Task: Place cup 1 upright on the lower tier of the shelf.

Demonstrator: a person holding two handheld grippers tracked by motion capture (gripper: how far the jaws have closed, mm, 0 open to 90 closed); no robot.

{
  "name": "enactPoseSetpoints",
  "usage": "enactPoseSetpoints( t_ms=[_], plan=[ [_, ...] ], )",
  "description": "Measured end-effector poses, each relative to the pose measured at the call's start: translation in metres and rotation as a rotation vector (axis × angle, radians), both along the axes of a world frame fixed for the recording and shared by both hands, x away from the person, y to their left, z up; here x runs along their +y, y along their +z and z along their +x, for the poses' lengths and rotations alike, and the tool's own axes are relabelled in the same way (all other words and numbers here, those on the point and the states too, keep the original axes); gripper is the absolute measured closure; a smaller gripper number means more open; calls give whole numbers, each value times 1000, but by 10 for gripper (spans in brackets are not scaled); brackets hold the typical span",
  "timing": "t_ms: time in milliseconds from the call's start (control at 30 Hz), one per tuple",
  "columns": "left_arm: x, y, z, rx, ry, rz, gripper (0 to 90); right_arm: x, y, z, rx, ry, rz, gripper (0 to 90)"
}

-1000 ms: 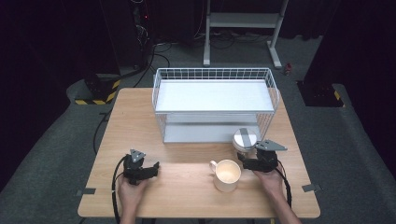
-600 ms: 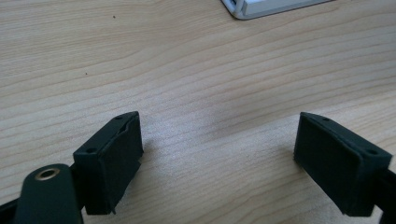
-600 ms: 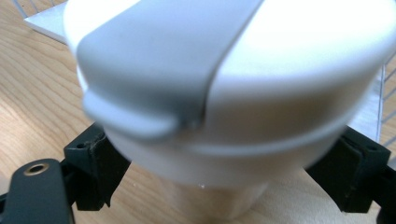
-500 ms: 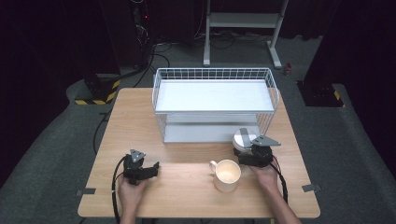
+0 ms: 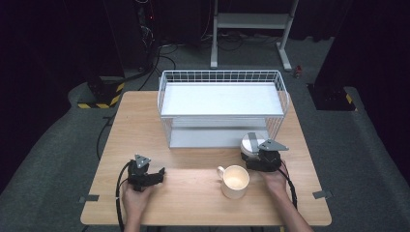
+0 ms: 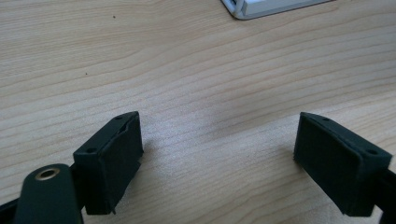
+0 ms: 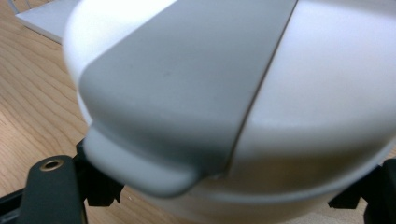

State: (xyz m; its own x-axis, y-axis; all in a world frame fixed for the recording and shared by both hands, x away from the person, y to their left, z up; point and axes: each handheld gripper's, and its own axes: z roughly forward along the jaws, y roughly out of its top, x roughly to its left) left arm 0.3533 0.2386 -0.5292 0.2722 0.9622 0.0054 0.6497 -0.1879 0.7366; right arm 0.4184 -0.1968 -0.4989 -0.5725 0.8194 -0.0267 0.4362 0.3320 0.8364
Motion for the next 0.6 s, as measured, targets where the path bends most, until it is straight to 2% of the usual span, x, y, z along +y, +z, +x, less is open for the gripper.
enactPoseSetpoints(
  t_ms=[300, 600],
  plan=[
    [0, 0, 0, 0, -1, 0, 158, 1, 10, 2, -38, 11, 13, 186],
    [0, 0, 0, 0, 0, 0, 158, 5, 15, 14, -25, -8, 36, 186]
  ],
)
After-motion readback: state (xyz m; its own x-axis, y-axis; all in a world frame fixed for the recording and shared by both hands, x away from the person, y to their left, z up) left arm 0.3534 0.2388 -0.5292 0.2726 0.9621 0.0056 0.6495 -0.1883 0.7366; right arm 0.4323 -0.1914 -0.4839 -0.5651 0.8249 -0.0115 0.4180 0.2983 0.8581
